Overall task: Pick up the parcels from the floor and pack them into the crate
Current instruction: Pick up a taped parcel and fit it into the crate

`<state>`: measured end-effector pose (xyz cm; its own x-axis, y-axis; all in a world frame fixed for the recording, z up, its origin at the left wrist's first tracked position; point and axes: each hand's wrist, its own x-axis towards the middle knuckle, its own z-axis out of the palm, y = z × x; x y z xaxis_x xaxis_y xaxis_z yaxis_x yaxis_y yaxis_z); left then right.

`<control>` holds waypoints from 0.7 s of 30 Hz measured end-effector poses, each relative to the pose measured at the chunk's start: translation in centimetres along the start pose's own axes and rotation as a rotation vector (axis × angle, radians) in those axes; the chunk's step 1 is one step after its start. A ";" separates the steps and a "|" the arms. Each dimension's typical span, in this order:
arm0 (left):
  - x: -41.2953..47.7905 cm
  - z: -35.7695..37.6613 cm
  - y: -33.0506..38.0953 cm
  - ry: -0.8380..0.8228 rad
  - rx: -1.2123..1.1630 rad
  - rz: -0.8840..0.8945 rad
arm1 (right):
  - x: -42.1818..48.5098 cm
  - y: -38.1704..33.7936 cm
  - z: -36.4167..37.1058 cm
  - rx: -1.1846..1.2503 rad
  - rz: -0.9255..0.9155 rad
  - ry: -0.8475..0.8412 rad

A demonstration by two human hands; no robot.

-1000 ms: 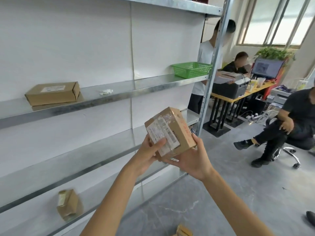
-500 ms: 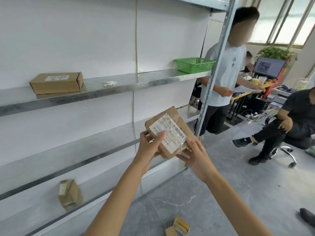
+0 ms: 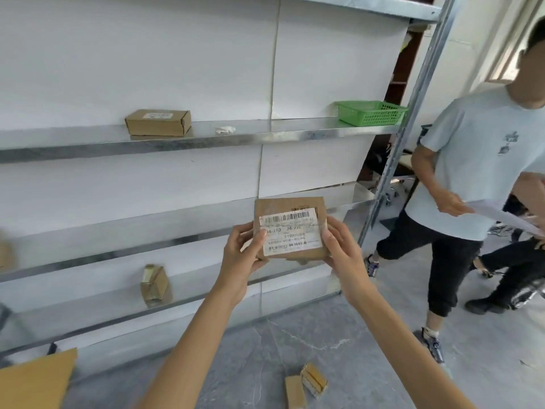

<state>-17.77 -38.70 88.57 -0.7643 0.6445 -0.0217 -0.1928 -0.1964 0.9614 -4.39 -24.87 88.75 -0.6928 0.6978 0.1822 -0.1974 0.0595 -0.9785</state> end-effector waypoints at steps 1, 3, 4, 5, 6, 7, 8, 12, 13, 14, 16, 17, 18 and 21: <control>-1.2 0.2 0.0 0.026 0.008 0.004 | -0.9 -0.1 -0.1 0.002 0.006 -0.041; -3.6 0.4 0.0 0.074 0.045 0.035 | -2.6 -0.1 -0.6 0.024 0.021 -0.089; -4.9 0.4 0.0 0.098 0.067 0.057 | -3.5 0.0 -0.8 0.039 0.029 -0.098; -6.2 0.3 0.0 0.127 0.090 0.078 | -4.4 0.0 -1.0 0.057 0.039 -0.107; -7.5 0.1 -0.1 0.161 0.113 0.092 | -5.3 0.0 -1.1 0.071 0.051 -0.124; -8.8 0.0 -0.1 0.199 0.130 0.100 | -6.3 0.0 -1.1 0.078 0.064 -0.147; -10.2 -0.3 -0.2 0.236 0.134 0.102 | -7.3 0.0 -1.0 0.079 0.077 -0.170; -15.7 -1.7 -0.2 0.336 0.122 0.105 | -11.4 -0.2 0.4 0.102 0.116 -0.240; -17.0 -2.3 0.0 0.358 0.126 0.110 | -12.3 -0.3 1.0 0.102 0.116 -0.256; -18.4 -3.0 0.1 0.384 0.130 0.115 | -13.3 -0.4 1.6 0.094 0.112 -0.270; -21.0 -4.8 0.7 0.453 0.142 0.124 | -15.2 -0.7 3.0 0.061 0.092 -0.300; -22.4 -5.9 0.9 0.489 0.151 0.128 | -16.3 -0.9 3.9 0.052 0.087 -0.316; -23.7 -7.0 1.3 0.516 0.160 0.134 | -17.4 -1.2 4.9 0.052 0.085 -0.330; -28.1 -10.0 2.1 0.530 0.190 0.145 | -21.1 -1.9 7.9 0.073 0.086 -0.349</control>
<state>-2.90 -64.63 88.44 -0.9878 0.1533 0.0269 0.0135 -0.0879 0.9960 5.16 -45.34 87.50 -0.9014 0.4117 0.1342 -0.1686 -0.0482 -0.9845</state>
